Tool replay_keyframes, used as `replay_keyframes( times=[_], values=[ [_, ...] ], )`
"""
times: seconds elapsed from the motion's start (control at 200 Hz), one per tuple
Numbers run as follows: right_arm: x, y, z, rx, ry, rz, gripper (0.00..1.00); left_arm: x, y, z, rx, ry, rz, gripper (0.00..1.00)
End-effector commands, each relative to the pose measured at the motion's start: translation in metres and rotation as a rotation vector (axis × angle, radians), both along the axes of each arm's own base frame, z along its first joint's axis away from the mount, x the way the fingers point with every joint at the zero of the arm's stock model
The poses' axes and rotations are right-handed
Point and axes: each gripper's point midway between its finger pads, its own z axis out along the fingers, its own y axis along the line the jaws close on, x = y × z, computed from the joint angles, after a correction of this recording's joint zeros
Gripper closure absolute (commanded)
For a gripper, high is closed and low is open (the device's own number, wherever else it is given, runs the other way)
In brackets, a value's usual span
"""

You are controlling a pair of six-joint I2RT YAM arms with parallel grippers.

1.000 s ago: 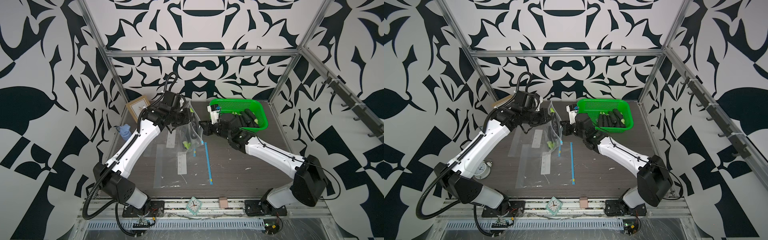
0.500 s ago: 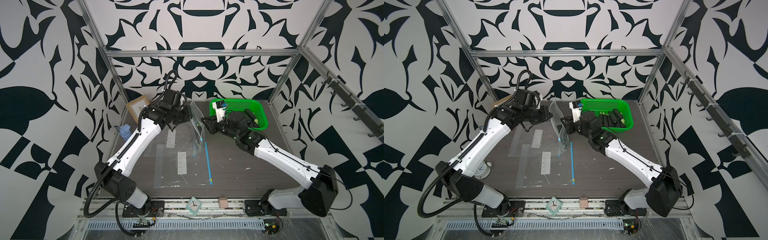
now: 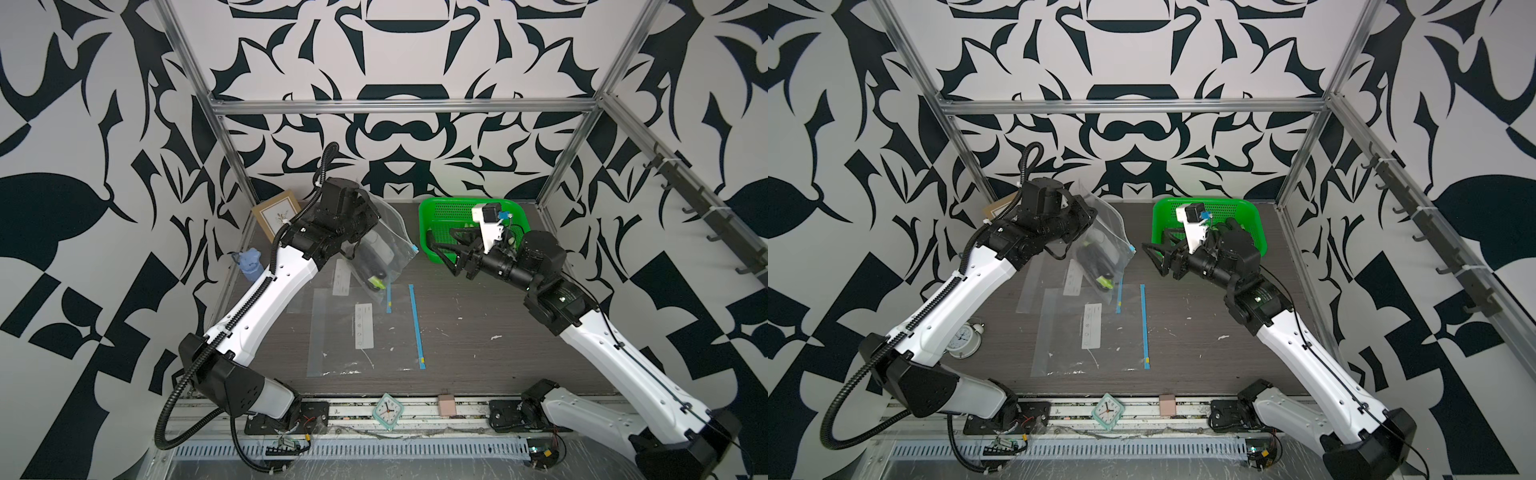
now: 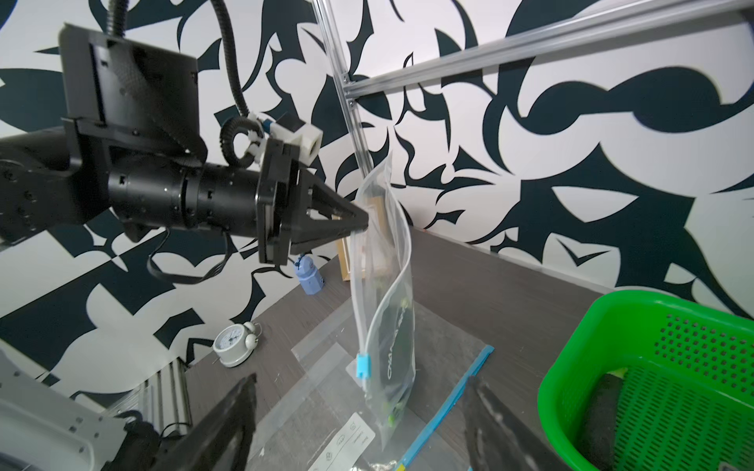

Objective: Place the eggplant in a zip-top bag and seal the zipper
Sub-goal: Adjust the zipper food storage bag in the zipper food storage bag, then zip the zipper on the zipper food storage bag.

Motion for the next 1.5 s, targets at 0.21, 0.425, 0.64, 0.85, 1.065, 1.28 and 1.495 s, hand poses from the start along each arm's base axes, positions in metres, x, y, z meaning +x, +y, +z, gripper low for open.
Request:
replay_keyframes(
  times=[0.21,0.425,0.64,0.85,1.065,1.28,1.495],
  values=[
    [0.010,0.012,-0.055,-0.012,0.083,0.036,0.42,0.003,0.003,0.020,-0.124,-0.034,0.079,1.00],
    [0.012,0.025,-0.065,0.057,0.049,0.046,0.45,0.002,0.001,0.023,-0.148,-0.041,0.073,1.00],
    [0.023,0.042,-0.066,0.077,0.024,0.049,0.45,0.001,-0.002,0.021,-0.159,-0.035,0.061,1.00],
    [0.038,0.059,-0.062,0.104,-0.005,0.048,0.56,0.001,-0.005,0.020,-0.169,-0.028,0.049,1.00],
    [0.041,0.064,-0.054,0.125,-0.034,0.046,0.60,0.001,-0.005,0.021,-0.168,-0.029,0.044,1.00],
    [0.039,0.058,-0.044,0.126,-0.073,0.030,0.60,0.000,-0.007,0.022,-0.169,-0.031,0.038,1.00],
    [0.037,0.053,-0.035,0.120,-0.115,0.011,0.66,0.000,-0.007,0.022,-0.171,-0.030,0.034,1.00]
  ],
)
